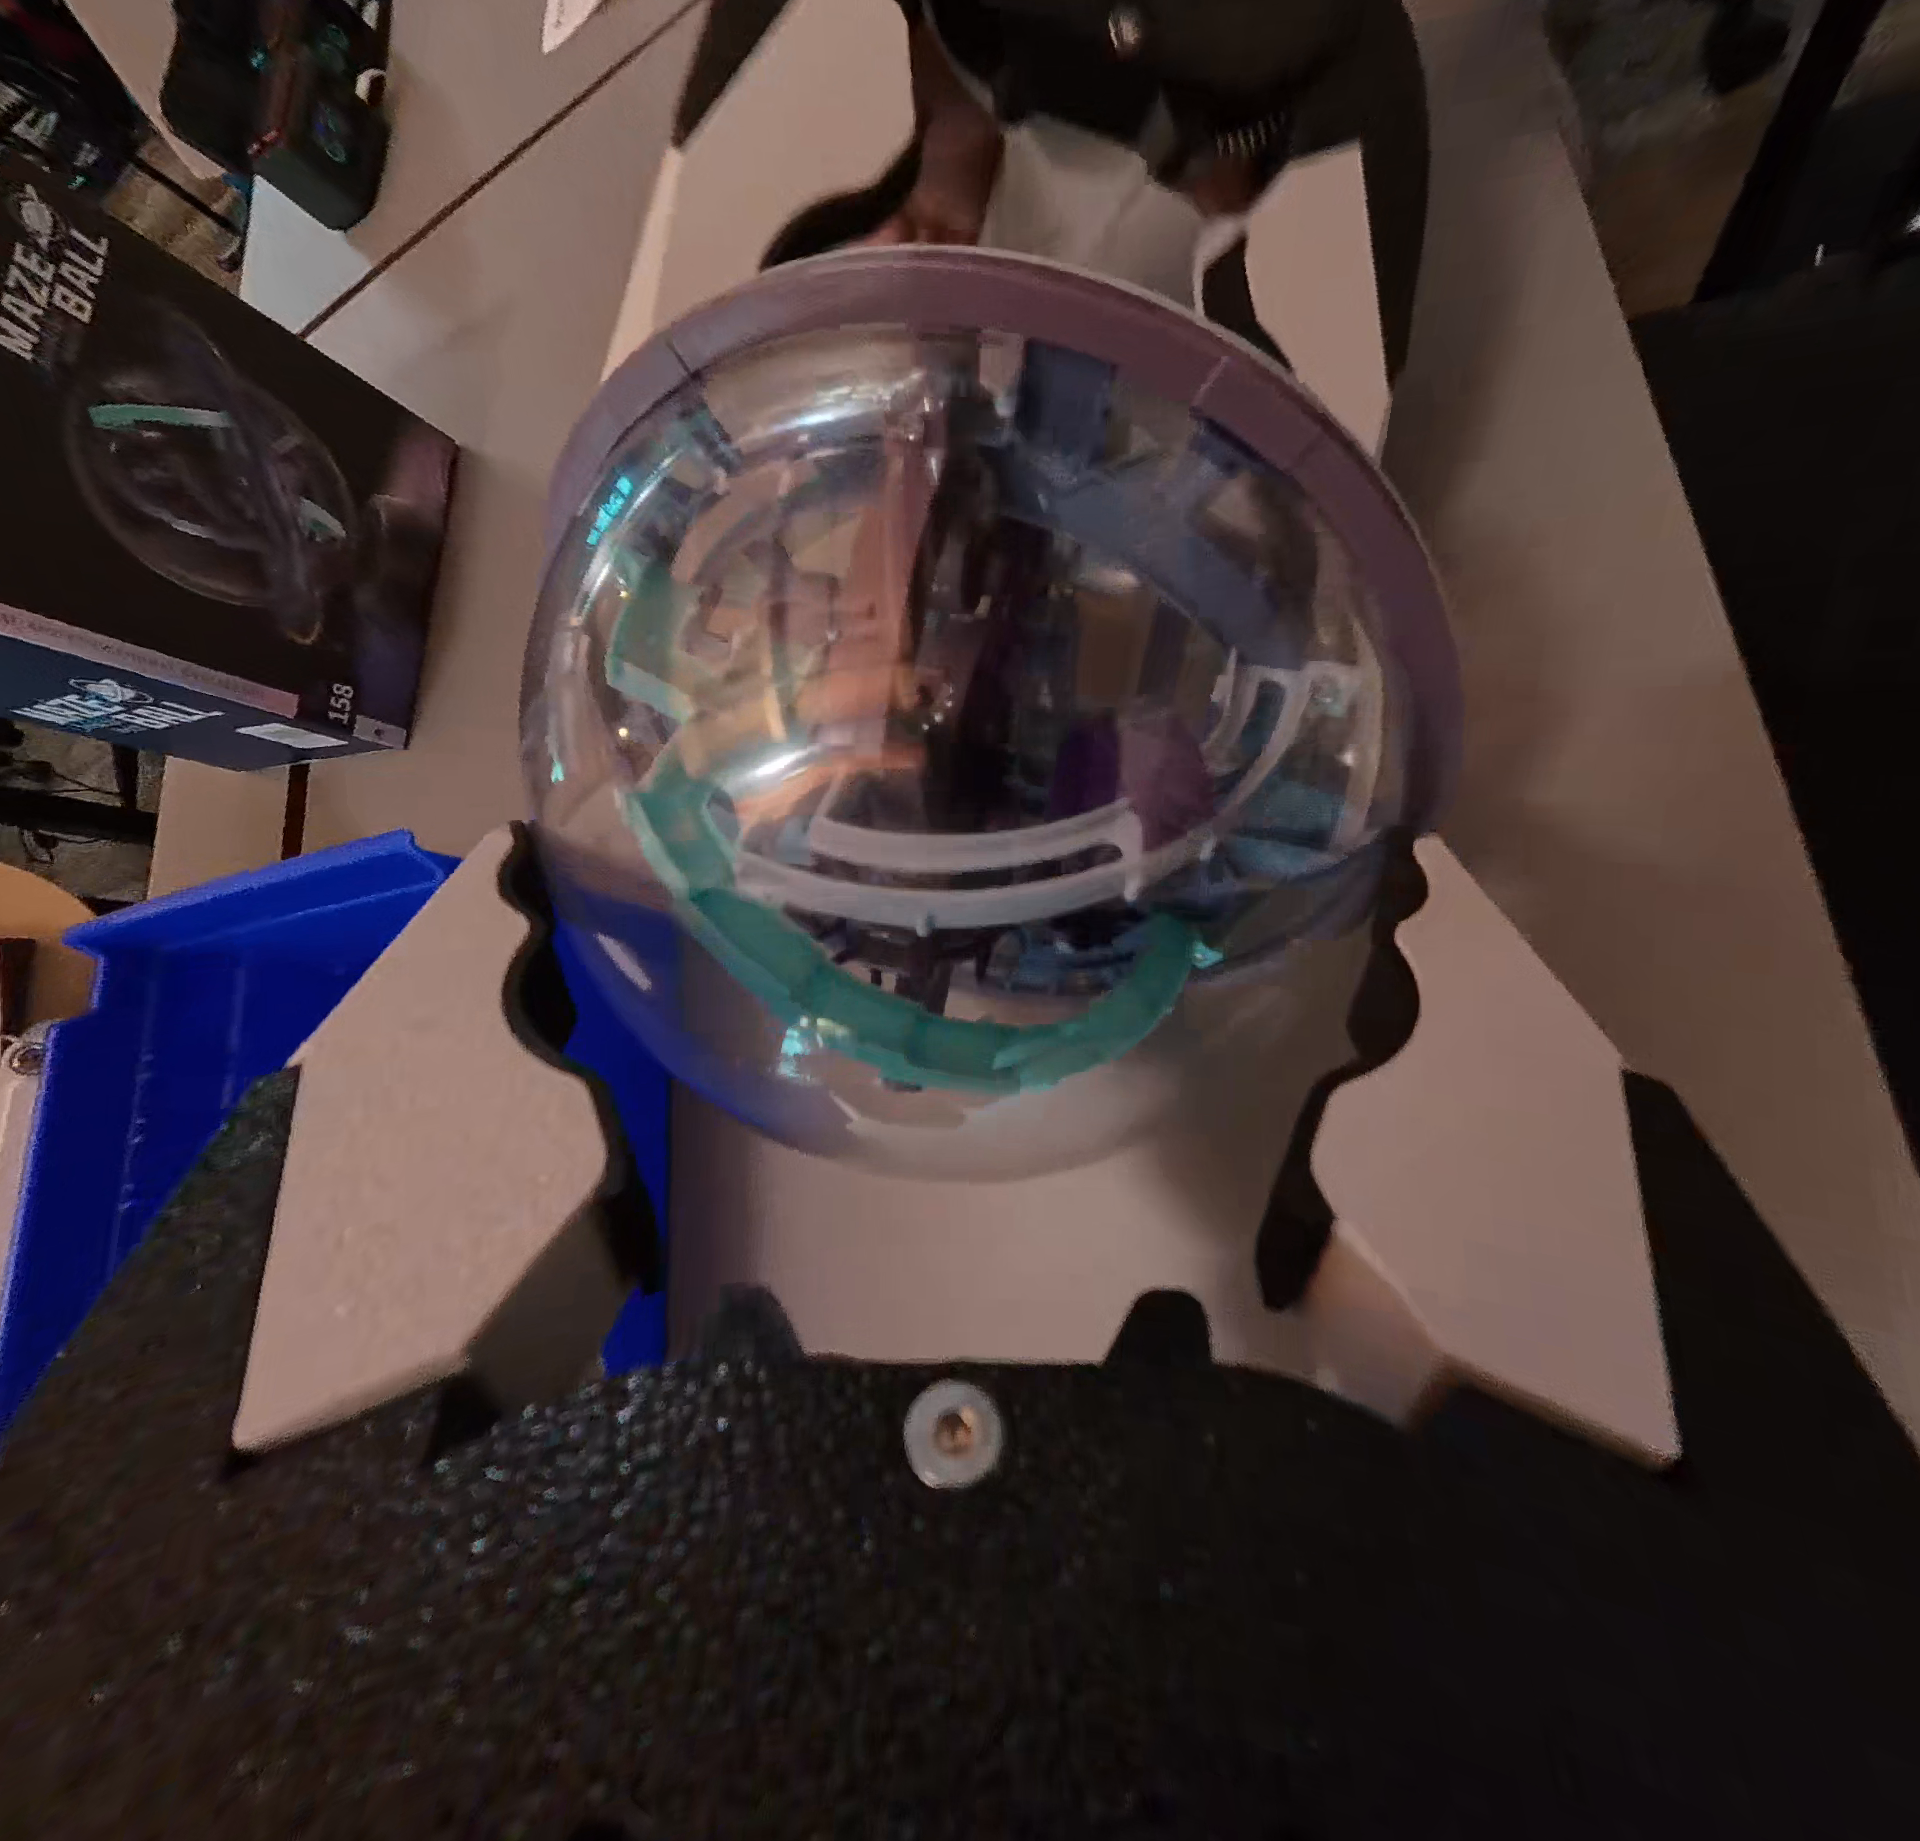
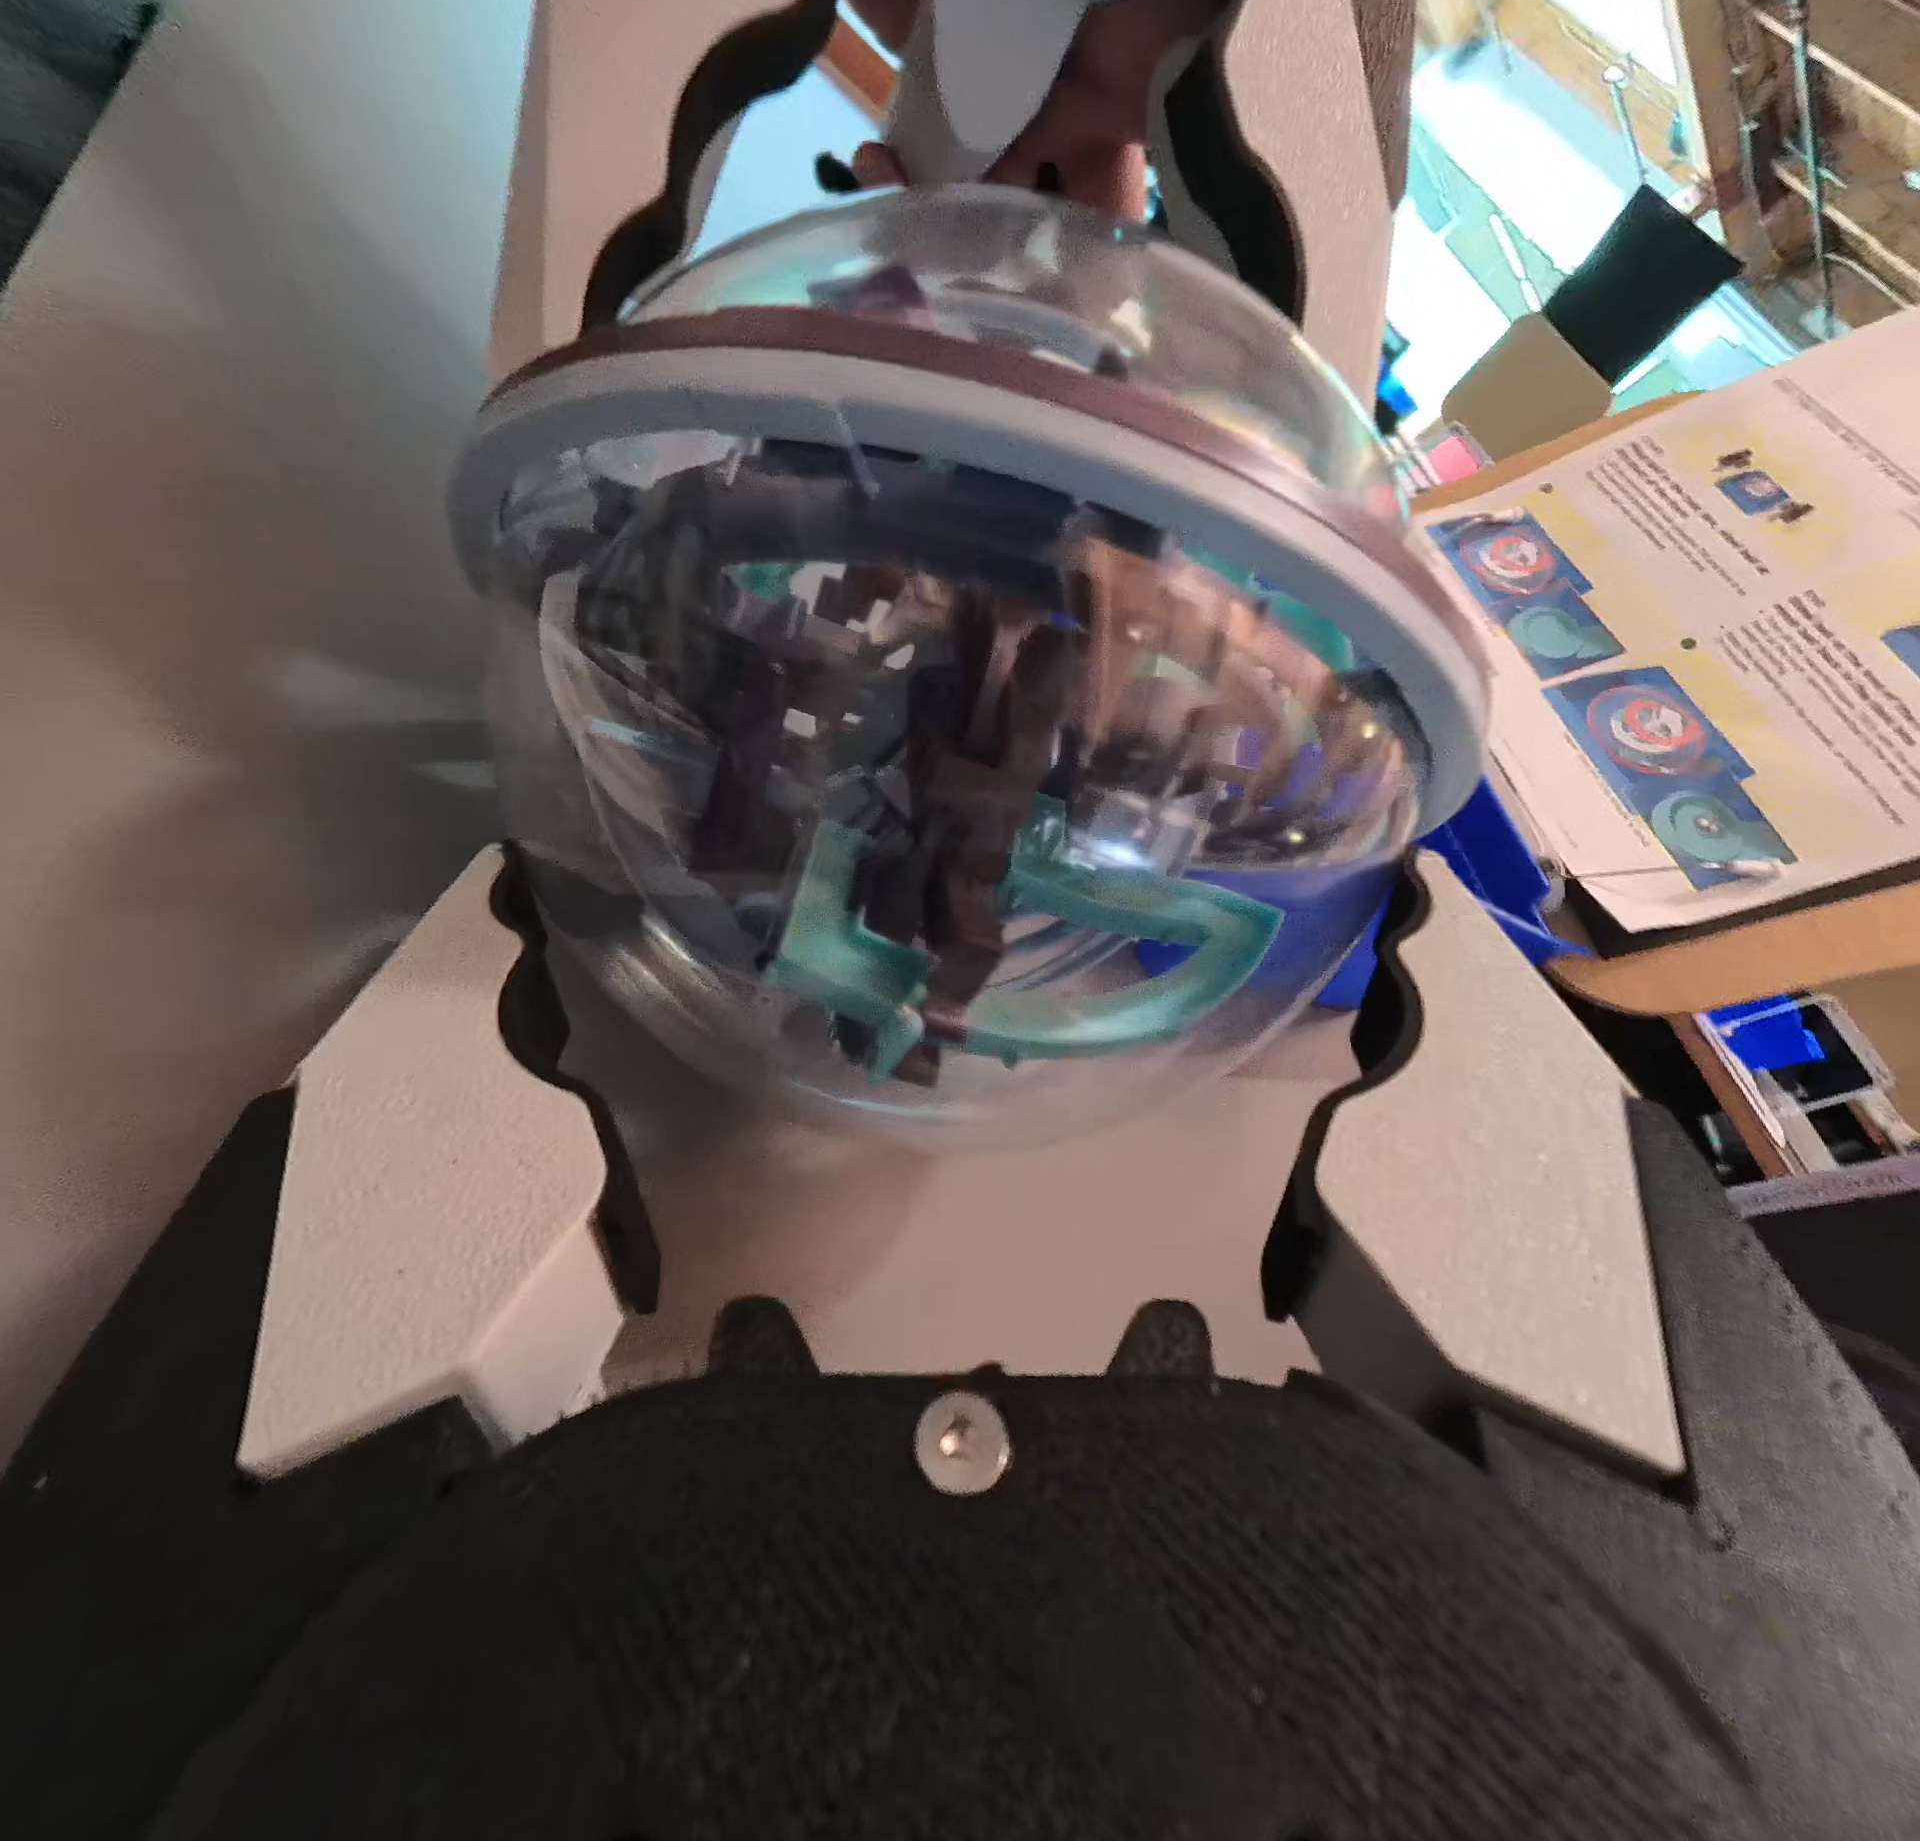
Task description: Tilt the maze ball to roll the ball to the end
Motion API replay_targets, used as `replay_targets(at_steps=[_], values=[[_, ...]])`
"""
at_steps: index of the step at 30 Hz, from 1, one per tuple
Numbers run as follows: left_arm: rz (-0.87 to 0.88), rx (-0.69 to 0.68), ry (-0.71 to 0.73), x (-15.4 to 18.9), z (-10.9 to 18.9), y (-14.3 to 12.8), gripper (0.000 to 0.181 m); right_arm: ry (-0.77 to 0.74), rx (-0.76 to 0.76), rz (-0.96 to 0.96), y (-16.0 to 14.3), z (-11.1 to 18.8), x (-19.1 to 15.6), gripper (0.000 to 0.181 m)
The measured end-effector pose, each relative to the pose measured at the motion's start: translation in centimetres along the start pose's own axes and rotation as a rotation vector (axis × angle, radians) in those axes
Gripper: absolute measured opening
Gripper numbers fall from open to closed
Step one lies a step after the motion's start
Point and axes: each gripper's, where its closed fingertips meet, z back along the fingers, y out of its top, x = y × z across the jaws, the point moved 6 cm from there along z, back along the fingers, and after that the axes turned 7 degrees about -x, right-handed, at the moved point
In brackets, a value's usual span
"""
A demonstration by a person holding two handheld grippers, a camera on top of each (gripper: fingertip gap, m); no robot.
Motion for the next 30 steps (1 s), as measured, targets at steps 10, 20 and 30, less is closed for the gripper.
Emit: replay_targets(at_steps=[10, 20, 30], values=[[0.118, 0.077, 0.109, 2.2, 0.3, 0.5, 0.150, 0.067, 0.022, 0.094, 0.6, 0.6, -0.6, 0.157], [0.388, 0.218, 0.174, 2.2, 1.1, -0.7, 0.149, 0.182, 0.012, 0.063, 0.8, -0.1, 0.8, 0.152], [0.654, 0.344, 0.129, 2.0, 2.1, -2.1, 0.148, 0.335, 0.087, -0.053, 1.8, -0.1, 1.4, 0.134]])
